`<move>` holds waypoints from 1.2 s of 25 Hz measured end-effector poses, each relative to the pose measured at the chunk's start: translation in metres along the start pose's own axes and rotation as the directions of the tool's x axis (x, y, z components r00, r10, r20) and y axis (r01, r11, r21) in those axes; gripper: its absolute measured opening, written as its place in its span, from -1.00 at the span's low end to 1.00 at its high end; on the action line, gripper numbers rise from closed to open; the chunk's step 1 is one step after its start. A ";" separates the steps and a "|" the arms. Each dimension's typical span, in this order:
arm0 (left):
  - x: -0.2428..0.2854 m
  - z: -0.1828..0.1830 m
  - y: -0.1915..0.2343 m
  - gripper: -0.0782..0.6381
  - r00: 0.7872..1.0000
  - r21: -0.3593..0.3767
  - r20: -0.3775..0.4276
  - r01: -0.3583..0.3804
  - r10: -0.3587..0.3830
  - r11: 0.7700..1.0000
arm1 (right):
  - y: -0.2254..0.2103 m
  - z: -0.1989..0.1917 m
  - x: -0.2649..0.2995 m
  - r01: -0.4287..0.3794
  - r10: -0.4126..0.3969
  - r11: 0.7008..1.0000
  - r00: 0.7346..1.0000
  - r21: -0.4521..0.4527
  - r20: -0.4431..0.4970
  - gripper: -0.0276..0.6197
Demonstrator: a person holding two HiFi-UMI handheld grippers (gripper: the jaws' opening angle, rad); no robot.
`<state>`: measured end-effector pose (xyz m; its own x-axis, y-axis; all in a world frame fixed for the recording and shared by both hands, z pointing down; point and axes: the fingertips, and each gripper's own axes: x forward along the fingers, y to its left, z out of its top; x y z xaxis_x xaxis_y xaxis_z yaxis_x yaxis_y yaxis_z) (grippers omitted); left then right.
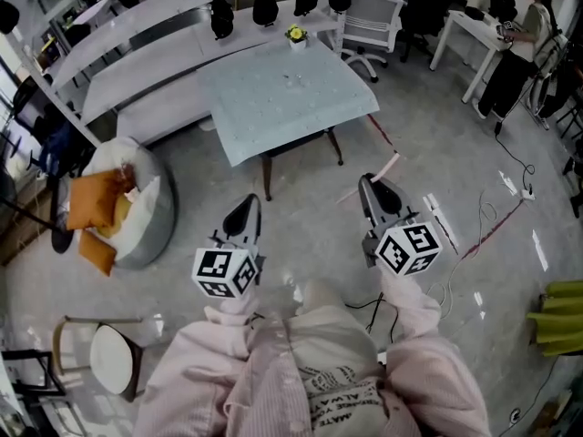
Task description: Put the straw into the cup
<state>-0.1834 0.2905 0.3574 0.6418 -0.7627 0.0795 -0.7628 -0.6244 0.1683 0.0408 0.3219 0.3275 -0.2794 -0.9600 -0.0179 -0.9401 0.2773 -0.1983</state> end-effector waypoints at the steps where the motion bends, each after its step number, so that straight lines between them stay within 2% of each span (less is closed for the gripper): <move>1: 0.002 -0.001 0.001 -0.79 1.000 -0.001 -0.001 0.000 0.000 1.000 | -0.002 0.000 0.002 0.003 -0.003 1.000 1.000 0.001 0.001 -0.84; 12: 0.048 -0.006 0.032 -0.79 1.000 -0.019 -0.025 -0.019 0.019 1.000 | -0.035 -0.007 0.048 0.023 -0.023 0.999 1.000 0.034 0.003 -0.83; 18: 0.114 -0.003 0.055 -0.79 0.999 -0.019 -0.029 -0.030 0.030 0.999 | -0.079 -0.007 0.107 0.015 -0.015 0.999 1.000 0.040 0.001 -0.83; 30: 0.258 0.031 0.091 -0.79 0.998 -0.021 -0.050 -0.047 0.046 0.999 | -0.172 0.017 0.228 -0.009 0.011 0.998 1.000 0.068 -0.027 -0.83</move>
<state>-0.0903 0.0317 0.3629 0.6091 -0.7812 0.1366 -0.7904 -0.5839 0.1853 0.1419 0.0547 0.3411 -0.2949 -0.9555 0.0068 -0.9222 0.2827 -0.2640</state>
